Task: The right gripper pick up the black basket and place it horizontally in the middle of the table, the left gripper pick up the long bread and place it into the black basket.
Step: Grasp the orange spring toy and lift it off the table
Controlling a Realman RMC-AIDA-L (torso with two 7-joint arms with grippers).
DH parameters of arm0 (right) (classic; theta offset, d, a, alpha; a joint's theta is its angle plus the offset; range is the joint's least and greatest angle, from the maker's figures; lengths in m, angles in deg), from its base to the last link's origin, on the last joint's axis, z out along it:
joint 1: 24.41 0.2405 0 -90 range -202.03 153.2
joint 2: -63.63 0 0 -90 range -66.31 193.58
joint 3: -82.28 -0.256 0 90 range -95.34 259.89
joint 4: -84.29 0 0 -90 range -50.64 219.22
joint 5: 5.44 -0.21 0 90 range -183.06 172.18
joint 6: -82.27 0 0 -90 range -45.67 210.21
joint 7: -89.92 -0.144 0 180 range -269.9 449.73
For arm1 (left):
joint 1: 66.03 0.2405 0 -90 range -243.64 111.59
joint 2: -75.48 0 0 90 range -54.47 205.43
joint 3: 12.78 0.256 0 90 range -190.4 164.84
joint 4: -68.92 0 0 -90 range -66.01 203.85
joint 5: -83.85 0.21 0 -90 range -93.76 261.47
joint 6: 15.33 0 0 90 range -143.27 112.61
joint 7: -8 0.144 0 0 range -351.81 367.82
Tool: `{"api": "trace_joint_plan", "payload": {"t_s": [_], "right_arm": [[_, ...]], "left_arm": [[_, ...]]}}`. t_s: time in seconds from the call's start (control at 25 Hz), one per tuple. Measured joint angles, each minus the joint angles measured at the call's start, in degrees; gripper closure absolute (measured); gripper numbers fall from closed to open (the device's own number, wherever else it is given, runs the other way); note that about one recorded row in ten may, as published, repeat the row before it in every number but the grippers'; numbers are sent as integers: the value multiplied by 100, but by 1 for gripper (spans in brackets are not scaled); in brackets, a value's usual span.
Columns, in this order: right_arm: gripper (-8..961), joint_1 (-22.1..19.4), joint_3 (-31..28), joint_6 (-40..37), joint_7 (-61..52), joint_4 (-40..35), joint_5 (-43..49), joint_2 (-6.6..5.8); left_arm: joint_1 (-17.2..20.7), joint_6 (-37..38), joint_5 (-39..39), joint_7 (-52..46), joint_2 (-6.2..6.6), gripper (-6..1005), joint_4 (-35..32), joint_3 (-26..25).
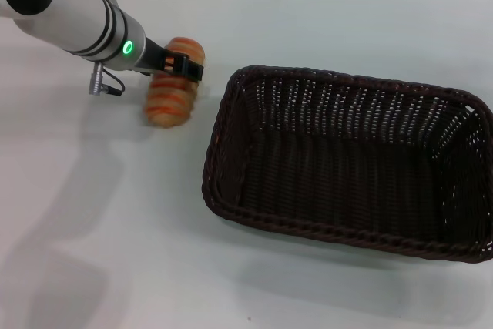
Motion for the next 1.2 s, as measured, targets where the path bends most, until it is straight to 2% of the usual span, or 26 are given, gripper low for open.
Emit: {"api": "trace_joint_plan", "payload": {"t_s": [0.52,0.76,1.0,1.2], "right_arm": [[551,-5,0,-1,-19,11,6,0],[553,-23,0,-5,-69,27,23,0],[550,-23,0,-8,-71,36,27,0],[549,-28,-13,-9,-71,37,27,0]], "left_arm": [[-40,68,-98,25,8,231,-228,120],[-30,18,-99,13,10,236,-106,243],[-29,31,-75,24,17,351,-80,318],[185,40,-41,156,62,396,333,186]]}}
